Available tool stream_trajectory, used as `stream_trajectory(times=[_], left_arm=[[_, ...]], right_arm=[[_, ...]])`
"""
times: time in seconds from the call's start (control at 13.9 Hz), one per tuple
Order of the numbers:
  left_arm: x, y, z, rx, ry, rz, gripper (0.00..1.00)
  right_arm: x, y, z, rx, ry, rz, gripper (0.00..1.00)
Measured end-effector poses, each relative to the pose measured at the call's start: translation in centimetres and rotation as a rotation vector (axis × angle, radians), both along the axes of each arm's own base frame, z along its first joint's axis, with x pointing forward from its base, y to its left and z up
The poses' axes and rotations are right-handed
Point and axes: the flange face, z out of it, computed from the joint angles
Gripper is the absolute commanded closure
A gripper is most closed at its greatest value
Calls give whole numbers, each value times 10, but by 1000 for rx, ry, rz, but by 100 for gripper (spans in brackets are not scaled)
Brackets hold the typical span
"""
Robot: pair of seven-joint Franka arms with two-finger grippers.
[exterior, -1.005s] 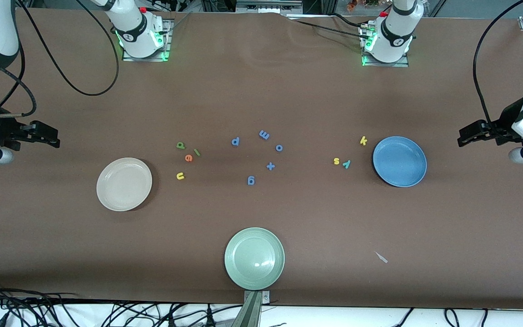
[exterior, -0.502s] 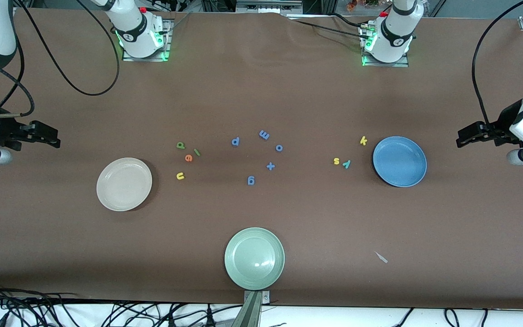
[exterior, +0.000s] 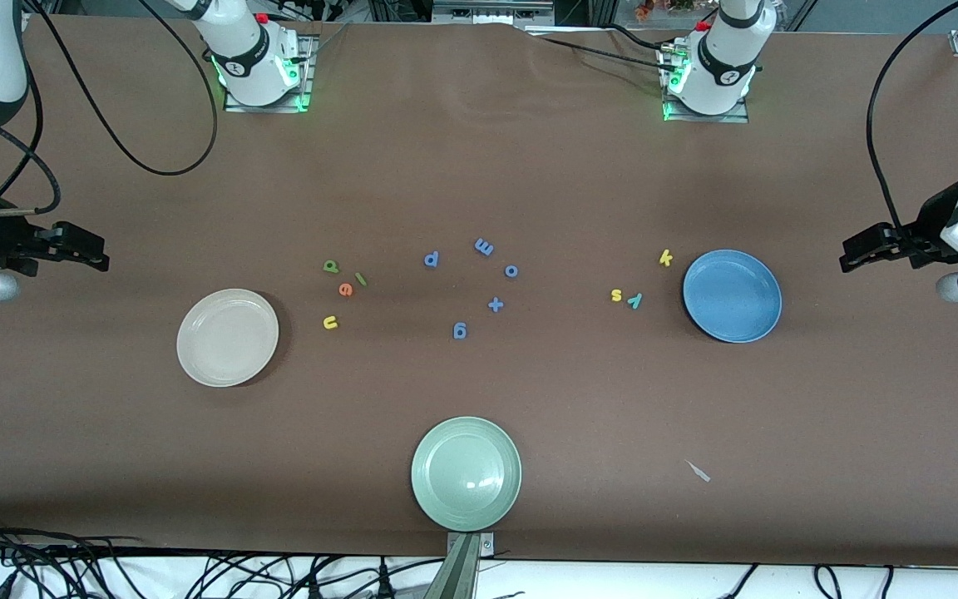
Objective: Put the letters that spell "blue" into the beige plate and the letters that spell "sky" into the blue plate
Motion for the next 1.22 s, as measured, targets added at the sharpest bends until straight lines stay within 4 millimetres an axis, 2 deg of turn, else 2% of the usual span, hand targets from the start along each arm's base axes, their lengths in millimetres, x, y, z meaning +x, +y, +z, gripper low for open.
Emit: stream_trajectory(times=[0.36, 1.22], left_arm=[[-1, 0, 7, 0, -13, 3, 0], [-1, -4, 7, 0, -12, 14, 0]], right_arm=[[0, -7, 0, 3, 0, -12, 0], [0, -7, -1, 6, 1, -13, 0]])
